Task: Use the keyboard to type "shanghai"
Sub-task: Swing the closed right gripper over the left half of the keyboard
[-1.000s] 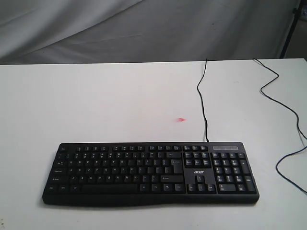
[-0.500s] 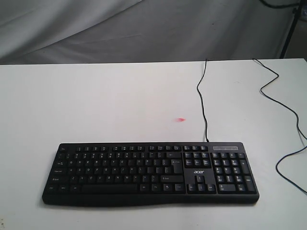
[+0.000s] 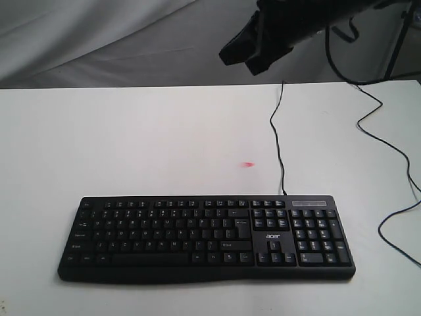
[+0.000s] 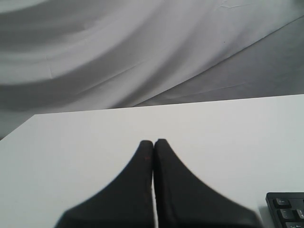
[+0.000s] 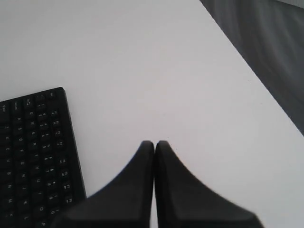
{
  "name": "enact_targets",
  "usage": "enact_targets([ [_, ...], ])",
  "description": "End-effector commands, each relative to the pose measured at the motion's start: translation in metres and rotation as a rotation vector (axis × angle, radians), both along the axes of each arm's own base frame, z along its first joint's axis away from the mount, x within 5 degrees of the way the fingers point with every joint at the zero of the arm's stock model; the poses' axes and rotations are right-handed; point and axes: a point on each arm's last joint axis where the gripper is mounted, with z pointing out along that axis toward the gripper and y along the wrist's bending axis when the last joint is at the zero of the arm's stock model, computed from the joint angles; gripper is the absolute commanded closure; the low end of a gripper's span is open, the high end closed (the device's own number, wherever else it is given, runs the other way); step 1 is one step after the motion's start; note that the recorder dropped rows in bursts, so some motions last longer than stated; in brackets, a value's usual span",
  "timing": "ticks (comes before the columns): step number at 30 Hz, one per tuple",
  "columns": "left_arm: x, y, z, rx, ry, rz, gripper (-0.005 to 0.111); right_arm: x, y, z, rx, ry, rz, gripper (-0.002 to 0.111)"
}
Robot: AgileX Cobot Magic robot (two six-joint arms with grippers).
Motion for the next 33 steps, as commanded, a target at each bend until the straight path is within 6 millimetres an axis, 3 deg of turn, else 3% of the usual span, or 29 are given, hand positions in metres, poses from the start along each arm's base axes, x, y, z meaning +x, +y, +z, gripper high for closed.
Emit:
enact_targets([
  [1,0.000,0.000,-0.001,-0.004,0.003,-0.004,0.106,-0.003,0.012,-0.015,0.054,-0.022,0.041,0.108],
  [13,0.000,0.000,-0.001,-0.004,0.003,-0.004,0.106,-0.027,0.092,-0.055,-0.035,-0.038,0.194,0.108],
  [23,0.000,0.000,-0.001,-0.004,0.003,-0.004,0.106,-0.051,0.155,-0.053,-0.025,-0.068,0.299,0.108],
  [33,0.000,0.000,-0.001,-0.004,0.003,-0.004,0.106,-0.073,0.193,-0.053,-0.019,-0.075,0.376,0.108],
])
